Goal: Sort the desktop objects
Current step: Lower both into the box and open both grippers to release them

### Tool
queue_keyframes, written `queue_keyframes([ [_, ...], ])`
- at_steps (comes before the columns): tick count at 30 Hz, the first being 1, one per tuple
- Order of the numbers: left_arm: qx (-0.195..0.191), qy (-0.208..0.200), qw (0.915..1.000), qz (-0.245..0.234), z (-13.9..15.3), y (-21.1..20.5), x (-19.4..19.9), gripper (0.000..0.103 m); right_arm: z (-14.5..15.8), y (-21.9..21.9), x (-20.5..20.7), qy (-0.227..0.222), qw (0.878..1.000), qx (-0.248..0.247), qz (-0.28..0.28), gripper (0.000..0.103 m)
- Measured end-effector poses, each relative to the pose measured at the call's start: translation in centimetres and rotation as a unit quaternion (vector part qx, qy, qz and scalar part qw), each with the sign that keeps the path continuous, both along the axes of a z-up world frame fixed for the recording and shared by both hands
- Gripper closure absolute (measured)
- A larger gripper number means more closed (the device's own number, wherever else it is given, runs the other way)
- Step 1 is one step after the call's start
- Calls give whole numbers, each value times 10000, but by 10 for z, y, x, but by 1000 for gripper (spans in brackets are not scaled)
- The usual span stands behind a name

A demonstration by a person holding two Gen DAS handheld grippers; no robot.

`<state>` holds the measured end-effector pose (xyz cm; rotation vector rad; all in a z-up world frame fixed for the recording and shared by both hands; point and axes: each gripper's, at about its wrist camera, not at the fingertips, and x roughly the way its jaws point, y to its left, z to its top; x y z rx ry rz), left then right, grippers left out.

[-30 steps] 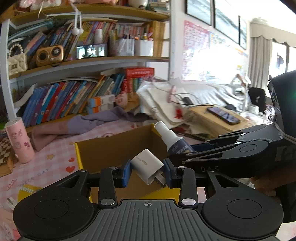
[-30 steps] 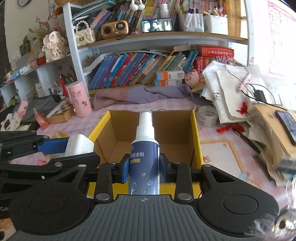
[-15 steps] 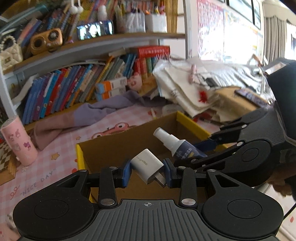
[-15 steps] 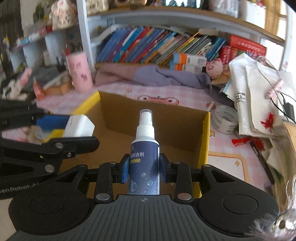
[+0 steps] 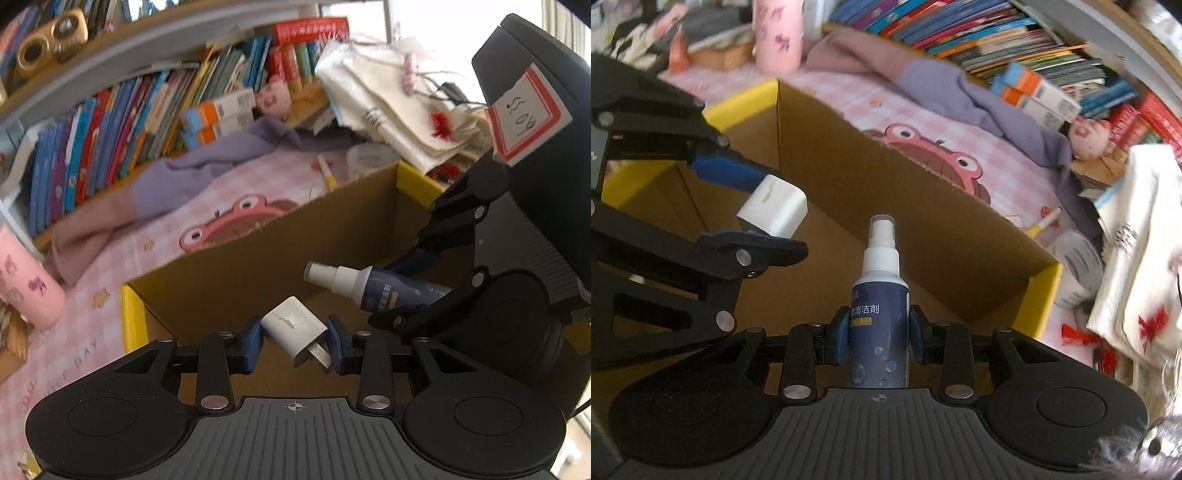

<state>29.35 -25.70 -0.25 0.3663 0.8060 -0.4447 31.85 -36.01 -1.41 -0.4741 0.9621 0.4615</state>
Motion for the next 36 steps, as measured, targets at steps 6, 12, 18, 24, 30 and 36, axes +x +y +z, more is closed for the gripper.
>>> queue_keyframes([
  [6, 138, 123, 9998, 67, -2, -2, 0, 68, -10, 3, 12, 421, 9984, -98, 352, 73],
  [12, 178, 204, 9996, 59, -3, -2, -1, 67, -11, 6, 7, 409, 9970, -185, 631, 73],
  [18, 206, 289, 9993, 140, -5, -1, 0, 67, -14, 9, 10, 533, 9957, -257, 709, 73],
  [24, 121, 226, 9990, 358, -3, 4, 3, 50, -10, 7, 7, 383, 9973, -147, 603, 69],
  [30, -130, -210, 9987, 454, 8, 12, -6, 35, -3, 3, 2, 89, 9983, 36, 583, 61],
  [36, -326, -380, 9968, 623, 20, 19, -17, 29, 8, -7, -7, -165, 9984, 376, 377, 58],
])
